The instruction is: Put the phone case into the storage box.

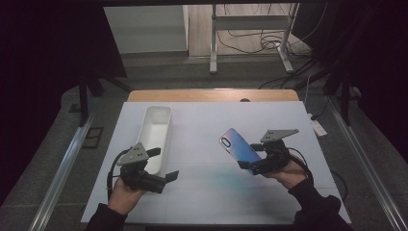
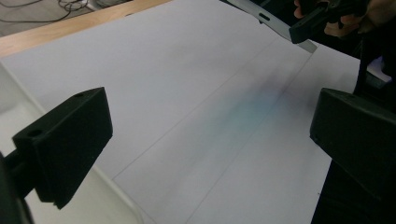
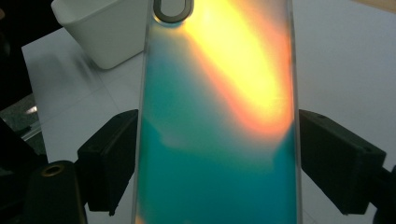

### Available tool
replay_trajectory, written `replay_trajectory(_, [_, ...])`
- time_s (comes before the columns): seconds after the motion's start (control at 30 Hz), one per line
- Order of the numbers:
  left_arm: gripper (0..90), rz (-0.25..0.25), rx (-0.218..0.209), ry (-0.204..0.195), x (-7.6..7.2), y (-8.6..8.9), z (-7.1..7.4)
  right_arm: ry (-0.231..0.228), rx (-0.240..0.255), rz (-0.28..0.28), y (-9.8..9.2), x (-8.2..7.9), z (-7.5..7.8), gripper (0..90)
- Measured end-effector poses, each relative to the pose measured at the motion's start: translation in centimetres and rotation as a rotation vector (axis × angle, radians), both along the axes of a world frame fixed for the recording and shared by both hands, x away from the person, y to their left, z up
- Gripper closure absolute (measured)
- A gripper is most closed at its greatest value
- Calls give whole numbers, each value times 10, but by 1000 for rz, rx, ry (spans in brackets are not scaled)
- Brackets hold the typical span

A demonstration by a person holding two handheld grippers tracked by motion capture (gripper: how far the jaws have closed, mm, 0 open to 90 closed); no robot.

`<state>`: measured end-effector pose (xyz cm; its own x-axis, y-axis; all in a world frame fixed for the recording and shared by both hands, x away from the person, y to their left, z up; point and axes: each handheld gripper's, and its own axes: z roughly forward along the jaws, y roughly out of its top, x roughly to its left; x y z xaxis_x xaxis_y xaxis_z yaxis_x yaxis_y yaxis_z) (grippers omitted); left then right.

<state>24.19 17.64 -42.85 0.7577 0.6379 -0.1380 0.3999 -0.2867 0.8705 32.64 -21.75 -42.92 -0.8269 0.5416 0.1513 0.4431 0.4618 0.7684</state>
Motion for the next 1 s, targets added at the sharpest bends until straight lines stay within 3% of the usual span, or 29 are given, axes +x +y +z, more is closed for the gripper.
replay_trajectory(0.8, [0, -138, -49, -9, 20, -34, 11, -8, 97, 31, -10, -18, 12, 168])
replay_trajectory(1.0, [0, -180, -60, 4, 25, -46, 16, -16, 118, 43, -11, -22, 15, 168])
